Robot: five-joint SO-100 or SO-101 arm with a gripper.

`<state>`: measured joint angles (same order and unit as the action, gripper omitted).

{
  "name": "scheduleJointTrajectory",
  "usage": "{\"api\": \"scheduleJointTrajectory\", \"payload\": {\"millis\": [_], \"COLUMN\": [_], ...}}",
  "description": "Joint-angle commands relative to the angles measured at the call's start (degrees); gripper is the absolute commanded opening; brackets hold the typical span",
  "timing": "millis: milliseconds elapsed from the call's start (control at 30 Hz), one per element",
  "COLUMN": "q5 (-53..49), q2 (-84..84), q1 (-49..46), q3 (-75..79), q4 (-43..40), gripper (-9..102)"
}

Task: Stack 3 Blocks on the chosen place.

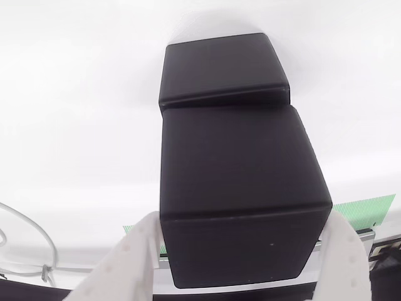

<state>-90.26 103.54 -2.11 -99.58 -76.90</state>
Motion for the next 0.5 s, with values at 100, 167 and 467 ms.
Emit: {"api": "scheduleJointTrajectory", "payload": {"millis": [100, 167, 467], "q5": [-0.35, -0.35, -1.32], "q2": [0.09, 0.18, 2.9], "q1": [-0.7, -0.88, -1.93], "q3": [-0.35, -0.44, -0.62], "q4": [1.05, 1.05, 0.0], "gripper": [24, 26, 35]}}
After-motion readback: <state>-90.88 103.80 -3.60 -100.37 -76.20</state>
